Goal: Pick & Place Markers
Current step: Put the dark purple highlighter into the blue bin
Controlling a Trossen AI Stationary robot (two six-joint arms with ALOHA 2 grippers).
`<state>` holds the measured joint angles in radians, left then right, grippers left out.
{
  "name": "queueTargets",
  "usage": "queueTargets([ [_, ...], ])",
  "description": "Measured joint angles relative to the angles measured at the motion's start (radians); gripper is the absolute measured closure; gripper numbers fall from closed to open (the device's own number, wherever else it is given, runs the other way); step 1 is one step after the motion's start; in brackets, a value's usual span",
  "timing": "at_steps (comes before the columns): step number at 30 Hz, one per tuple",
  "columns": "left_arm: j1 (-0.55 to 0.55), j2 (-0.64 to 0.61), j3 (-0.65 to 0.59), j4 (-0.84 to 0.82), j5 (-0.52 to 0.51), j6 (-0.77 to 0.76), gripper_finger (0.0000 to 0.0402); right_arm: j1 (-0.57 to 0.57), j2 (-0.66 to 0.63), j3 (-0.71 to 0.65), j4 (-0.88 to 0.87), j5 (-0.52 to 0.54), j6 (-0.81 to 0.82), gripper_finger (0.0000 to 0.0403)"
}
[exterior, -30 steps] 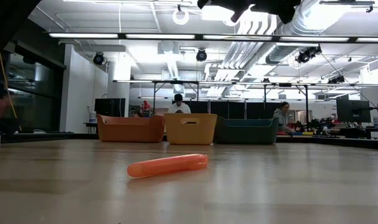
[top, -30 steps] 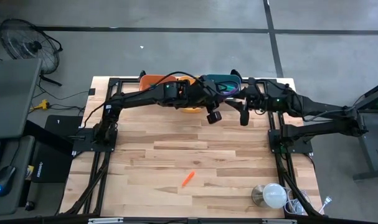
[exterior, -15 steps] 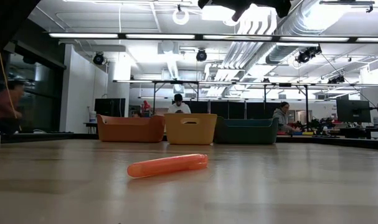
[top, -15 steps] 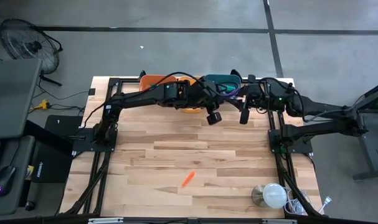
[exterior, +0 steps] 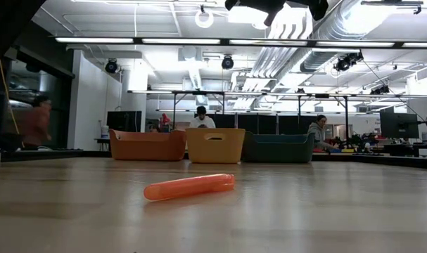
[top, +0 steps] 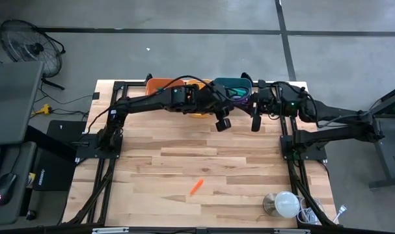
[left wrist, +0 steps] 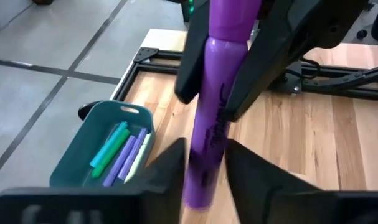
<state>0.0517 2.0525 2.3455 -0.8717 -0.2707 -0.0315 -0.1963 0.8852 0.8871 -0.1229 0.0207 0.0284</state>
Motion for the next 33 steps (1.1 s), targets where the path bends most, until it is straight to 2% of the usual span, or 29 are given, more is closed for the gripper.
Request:
queueTargets([
  [5,0.001,0.000,0.001,-0.055,-0.033,0.027,0.0214,-0.001,0.000,0.000,-0.055,0.046,0.009,0.0346],
  [9,0.001,-0.022,0.000,-0.162,-0.150,0.031,0.0187,-0.026,0.001,0.000,-0.110,0.051,0.036,0.0346],
  [12,0.001,-0.051,0.004,-0.244,-0.212,0.031,0.0186,-0.065,0.001,0.000,-0.150,0.040,0.060,0.0346],
  [19,0.021,-0.097,-0.001,-0.514,-0.256,0.004,0.0206,-0.182,0.077,0.072,-0.285,-0.032,0.032,0.0346],
  [25,0.076,-0.105,0.000,-0.576,-0.248,-0.018,0.0221,-0.276,0.282,0.213,-0.428,-0.095,-0.065,0.0346],
  [30,0.121,-0.109,-0.023,-0.593,-0.162,-0.015,0.0225,-0.343,0.482,0.368,-0.601,-0.079,-0.175,0.0346],
  [33,0.131,-0.105,-0.080,-0.587,-0.152,-0.006,0.0225,-0.377,0.595,0.472,-0.695,-0.038,-0.236,0.0346],
])
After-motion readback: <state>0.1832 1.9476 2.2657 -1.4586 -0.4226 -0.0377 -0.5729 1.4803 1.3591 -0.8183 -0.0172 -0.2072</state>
